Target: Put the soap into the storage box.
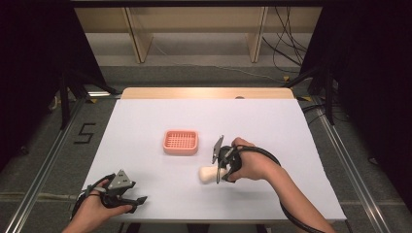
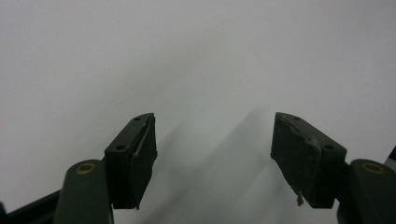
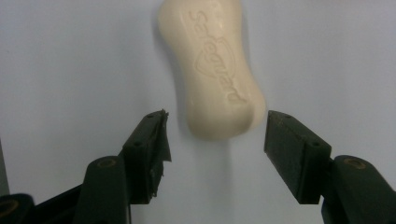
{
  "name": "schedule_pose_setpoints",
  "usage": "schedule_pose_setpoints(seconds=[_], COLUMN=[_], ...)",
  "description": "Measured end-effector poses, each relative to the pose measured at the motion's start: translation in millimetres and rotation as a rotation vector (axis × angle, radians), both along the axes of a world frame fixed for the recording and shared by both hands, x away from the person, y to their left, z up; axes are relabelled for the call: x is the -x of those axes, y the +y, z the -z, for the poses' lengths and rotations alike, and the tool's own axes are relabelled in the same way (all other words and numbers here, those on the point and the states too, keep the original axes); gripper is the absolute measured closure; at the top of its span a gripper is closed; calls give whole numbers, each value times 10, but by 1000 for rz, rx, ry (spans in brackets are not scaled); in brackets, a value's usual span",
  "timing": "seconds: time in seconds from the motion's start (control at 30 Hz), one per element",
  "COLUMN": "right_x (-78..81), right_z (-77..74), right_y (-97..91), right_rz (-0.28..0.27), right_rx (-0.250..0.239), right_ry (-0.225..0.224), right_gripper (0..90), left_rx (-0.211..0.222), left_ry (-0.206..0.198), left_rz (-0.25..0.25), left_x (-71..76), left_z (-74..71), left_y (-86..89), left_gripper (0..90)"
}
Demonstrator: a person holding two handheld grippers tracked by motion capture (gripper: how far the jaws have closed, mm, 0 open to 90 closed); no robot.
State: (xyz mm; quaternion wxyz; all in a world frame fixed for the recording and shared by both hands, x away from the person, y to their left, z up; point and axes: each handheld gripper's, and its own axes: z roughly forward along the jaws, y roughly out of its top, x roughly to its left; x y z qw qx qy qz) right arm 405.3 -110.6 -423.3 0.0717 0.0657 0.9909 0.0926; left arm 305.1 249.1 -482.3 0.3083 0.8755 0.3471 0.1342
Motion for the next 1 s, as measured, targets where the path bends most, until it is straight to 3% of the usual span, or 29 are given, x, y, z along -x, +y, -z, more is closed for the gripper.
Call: schedule_pose_setpoints(seconds=[0.1,0.17,0.2,0.27,0.43,0.47,0.5,0.53,0.6,0.63,0.67,0.7,0.73,0.83,0.87,0.93,1.0], right_x=[-2,-47,-29,-73,-88,-110,-100,-130,-109,-139,-121,-148,-136,-162,-147,-155,-173], right_z=[7,23,21,47,75,78,68,80,76,86,86,96,104,124,128,139,149], right_y=[73,112,127,157,245,249,271,289,317,325,347,367,380,406,416,436,449], right_rz=[22,-24,20,-29,-33,-52,-36,-84,-46,-84,-64,-109,-80,-116,-86,-95,-118], right_rx=[-7,-7,0,0,2,12,28,13,26,19,21,8,16,25,34,40,49], right_ry=[15,6,18,4,24,10,14,4,15,4,11,0,15,8,19,13,16], right_gripper=[392,388,386,385,383,383,382,381,380,379,379,378,376,375,374,374,373], left_rx=[2,0,1,1,6,7,5,0,4,15,10,10,16,15,17,10,16], left_ry=[-1,-1,-1,-2,-9,-9,-7,-1,-4,-6,-11,-11,5,7,6,-9,4], left_rz=[1,3,1,2,1,0,2,1,2,0,-1,-1,-7,-7,-7,-1,-7], left_x=[-1,-2,-2,-4,-1,0,-2,-3,-3,1,-2,-2,-1,-1,1,-3,-2], left_z=[-1,-2,-2,-3,-2,-2,-3,-6,-11,-12,-11,-11,-6,-5,-6,-9,-9], left_y=[0,2,1,4,8,7,8,8,9,5,8,8,5,6,5,9,6], left_gripper=[309,309,309,309,308,308,308,308,308,308,309,308,308,308,308,308,309])
